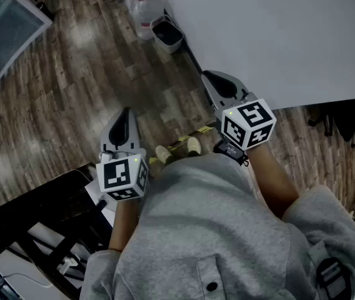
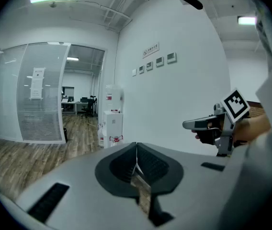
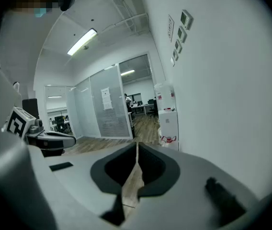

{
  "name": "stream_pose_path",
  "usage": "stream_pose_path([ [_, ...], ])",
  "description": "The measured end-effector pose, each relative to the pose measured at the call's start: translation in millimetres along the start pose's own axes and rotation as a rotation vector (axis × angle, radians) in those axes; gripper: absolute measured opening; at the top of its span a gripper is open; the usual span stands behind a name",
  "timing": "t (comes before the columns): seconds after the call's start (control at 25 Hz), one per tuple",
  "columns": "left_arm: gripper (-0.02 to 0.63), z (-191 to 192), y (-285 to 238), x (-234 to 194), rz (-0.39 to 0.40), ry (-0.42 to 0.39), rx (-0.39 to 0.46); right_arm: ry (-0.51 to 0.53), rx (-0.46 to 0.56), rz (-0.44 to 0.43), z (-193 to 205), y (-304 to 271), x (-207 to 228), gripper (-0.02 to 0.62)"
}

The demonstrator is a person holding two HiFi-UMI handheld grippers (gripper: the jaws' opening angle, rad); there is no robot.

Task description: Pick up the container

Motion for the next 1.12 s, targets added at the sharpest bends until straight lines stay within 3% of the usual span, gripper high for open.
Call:
stream_pose_path([
  [1.12, 0.015, -5, 6, -72, 0.048, 0.015, 0.022, 0.086, -0.004, -0.002, -12, -37, -64, 0.028],
])
Point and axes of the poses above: the fingertips, and each gripper's own axes: y backward along the fingers, x to its right, z out of its underside, the point moved 4 cm from there along y, backward along the fingers, and after that the axes turned 1 degree about y, right-handed, at the moved point
